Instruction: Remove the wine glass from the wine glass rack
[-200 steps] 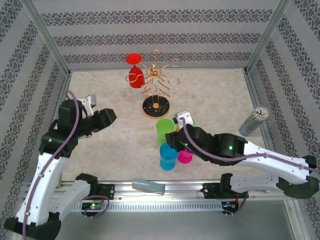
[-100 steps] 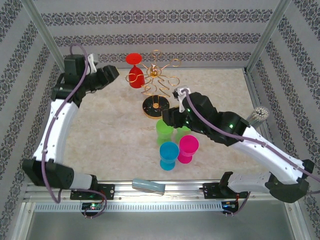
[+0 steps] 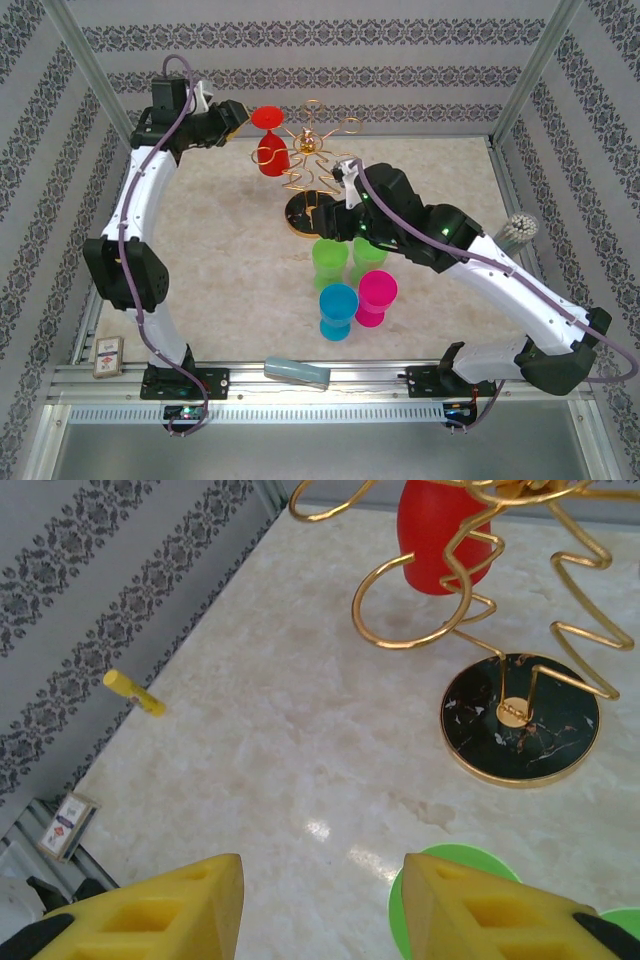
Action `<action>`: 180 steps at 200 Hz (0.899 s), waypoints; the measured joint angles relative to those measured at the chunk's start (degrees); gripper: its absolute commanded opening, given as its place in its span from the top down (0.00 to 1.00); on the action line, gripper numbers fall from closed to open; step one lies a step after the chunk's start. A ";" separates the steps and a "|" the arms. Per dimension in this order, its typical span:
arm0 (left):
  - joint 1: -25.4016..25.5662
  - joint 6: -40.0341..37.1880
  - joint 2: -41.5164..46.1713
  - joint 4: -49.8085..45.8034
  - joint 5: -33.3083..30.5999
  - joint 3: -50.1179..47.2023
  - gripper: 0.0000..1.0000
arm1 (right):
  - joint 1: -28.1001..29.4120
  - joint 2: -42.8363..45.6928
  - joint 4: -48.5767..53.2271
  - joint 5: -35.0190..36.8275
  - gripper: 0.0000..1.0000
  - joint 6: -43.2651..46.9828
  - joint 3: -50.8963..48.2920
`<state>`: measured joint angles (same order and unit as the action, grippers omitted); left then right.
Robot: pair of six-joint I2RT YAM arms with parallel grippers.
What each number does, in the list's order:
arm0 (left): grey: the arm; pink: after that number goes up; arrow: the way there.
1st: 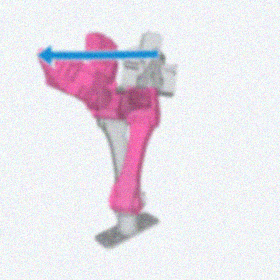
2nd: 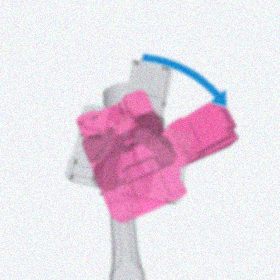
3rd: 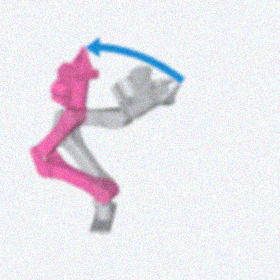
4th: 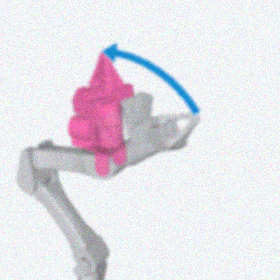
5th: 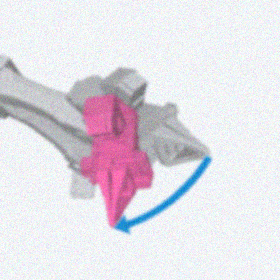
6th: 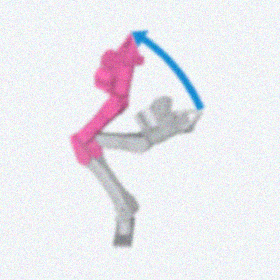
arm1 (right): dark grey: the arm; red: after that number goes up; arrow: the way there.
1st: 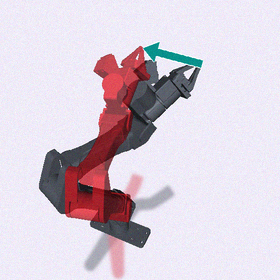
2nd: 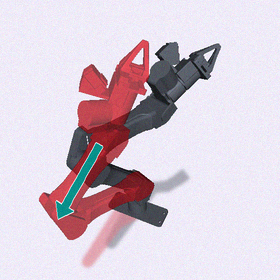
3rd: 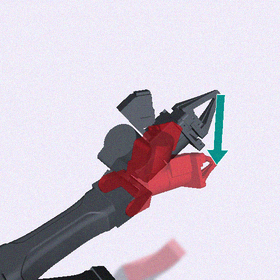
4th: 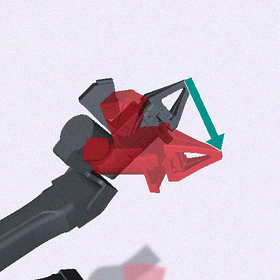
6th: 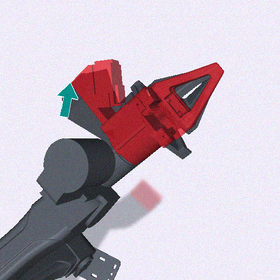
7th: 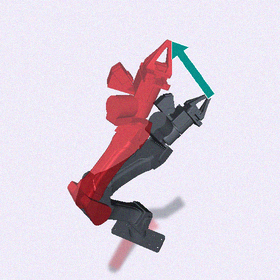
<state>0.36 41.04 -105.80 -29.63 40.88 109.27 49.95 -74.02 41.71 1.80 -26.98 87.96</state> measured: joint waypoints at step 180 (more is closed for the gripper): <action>1.09 3.65 -3.78 7.85 3.56 0.26 0.62 | -2.25 0.85 -1.18 0.00 0.54 -0.26 -0.31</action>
<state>1.45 44.69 -109.58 -21.78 44.45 109.54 47.70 -73.17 40.53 1.80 -27.24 87.66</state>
